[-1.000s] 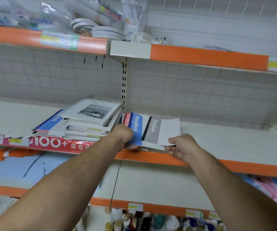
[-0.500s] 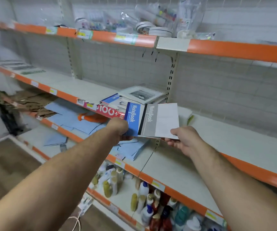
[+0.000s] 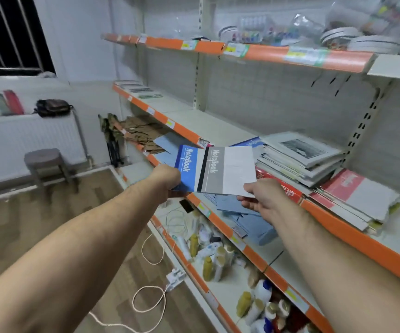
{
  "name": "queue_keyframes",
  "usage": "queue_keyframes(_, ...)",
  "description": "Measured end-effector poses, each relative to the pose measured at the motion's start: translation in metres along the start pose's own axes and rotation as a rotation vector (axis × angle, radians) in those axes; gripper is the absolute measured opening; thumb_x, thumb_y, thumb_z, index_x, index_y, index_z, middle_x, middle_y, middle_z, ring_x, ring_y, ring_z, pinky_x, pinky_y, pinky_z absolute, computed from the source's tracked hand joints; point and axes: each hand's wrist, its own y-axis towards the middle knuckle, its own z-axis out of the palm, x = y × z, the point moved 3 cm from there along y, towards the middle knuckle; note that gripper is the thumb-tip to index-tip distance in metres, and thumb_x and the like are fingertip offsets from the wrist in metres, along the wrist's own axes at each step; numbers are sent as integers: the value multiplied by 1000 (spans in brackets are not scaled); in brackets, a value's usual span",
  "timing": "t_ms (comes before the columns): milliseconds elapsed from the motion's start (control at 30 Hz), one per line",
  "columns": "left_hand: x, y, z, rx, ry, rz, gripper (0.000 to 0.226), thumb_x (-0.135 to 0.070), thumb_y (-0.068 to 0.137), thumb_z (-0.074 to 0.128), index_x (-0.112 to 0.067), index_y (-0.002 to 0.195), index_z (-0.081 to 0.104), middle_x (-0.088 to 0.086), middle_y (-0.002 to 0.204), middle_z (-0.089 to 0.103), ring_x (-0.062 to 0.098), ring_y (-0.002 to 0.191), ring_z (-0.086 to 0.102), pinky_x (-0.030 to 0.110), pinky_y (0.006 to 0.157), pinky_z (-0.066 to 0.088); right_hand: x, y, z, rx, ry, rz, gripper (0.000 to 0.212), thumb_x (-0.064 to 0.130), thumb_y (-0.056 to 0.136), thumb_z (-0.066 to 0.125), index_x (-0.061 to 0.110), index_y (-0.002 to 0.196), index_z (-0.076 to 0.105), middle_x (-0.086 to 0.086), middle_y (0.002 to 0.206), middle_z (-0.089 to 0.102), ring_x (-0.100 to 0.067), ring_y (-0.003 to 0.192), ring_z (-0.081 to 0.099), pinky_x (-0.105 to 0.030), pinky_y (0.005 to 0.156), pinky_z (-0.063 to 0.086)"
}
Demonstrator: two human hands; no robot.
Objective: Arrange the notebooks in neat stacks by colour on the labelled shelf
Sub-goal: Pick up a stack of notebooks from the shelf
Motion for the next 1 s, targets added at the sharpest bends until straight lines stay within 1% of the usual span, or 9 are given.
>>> queue_keyframes(133,-6,42,-45,-33,-40,7,17,7,96,45,0,110,53,20,103,66,30,73,69,34,50,60,14,30,58,49,-20,-3,15,-6,96,47,3,90,57,-14,77,64,-19,56,62,-23,44,51)
queue_keyframes(233,-15,70,-78,-51,-47,14,10,6,96,48,-4,97,52,17,94,66,27,75,69,29,47,56,28,54,100,81,-34,-14,16,-6,96,47,4,89,57,-14,78,64,-20,58,62,-23,45,52)
queue_keyframes(300,-21,91,-102,-83,-64,19,15,8,96,46,-5,89,49,18,91,64,28,72,68,27,43,53,36,72,132,103,-46,-22,17,-6,96,46,5,89,57,-13,77,64,-20,58,62,-23,46,52)
queue_keyframes(500,-30,152,-176,-164,-77,37,19,13,91,51,-4,83,50,17,87,62,30,74,65,29,46,55,51,121,223,150,-42,-20,17,-5,96,46,8,95,57,-13,79,65,-21,61,61,-25,49,51)
queue_keyframes(667,-26,207,-223,-231,-106,-25,15,13,89,53,-2,87,51,21,95,63,32,74,67,30,48,55,54,166,287,184,-91,15,14,-2,97,48,-3,108,57,-15,78,64,-20,60,61,-26,51,52)
queue_keyframes(733,-25,231,-237,-254,-108,-46,13,9,91,53,-4,90,51,20,98,64,30,78,69,30,53,58,57,187,310,205,-102,15,14,-3,97,48,-3,108,56,-15,76,64,-19,59,61,-26,51,51)
queue_keyframes(833,-26,273,-255,-285,-95,-70,13,8,90,56,-4,93,51,19,98,66,31,83,70,38,72,62,62,224,344,243,-117,27,13,-2,97,49,-3,107,56,-15,76,64,-19,58,61,-24,47,52)
queue_keyframes(867,-28,286,-260,-291,-92,-77,14,9,90,55,-4,92,51,19,97,66,30,81,70,38,72,62,65,239,355,252,-121,31,13,-2,97,49,-3,108,56,-16,76,64,-19,57,62,-23,46,52)
queue_keyframes(1000,-48,342,-279,-328,-134,-71,14,9,94,50,-3,86,50,18,92,63,27,72,65,24,41,53,82,304,400,295,-107,25,15,-3,97,48,-4,109,57,-16,76,64,-19,58,62,-22,43,52)
